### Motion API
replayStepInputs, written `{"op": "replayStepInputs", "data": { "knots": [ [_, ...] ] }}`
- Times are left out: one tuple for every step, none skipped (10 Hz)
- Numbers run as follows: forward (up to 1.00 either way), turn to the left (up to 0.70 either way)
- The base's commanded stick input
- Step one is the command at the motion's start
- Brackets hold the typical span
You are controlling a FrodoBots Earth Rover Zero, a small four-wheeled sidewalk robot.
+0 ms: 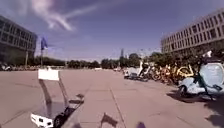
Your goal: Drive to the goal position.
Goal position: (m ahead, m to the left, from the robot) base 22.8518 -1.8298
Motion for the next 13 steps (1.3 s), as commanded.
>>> {"op": "replayStepInputs", "data": {
  "knots": [
    [0.70, -0.05],
    [0.70, 0.07],
    [0.70, 0.07],
    [0.70, 0.07],
    [0.70, 0.02],
    [0.70, -0.05],
    [0.70, -0.01],
    [0.70, 0.06],
    [0.70, -0.07],
    [0.70, -0.07],
    [0.70, -0.03],
    [0.70, 0.02],
    [0.70, 0.07]
  ]
}}
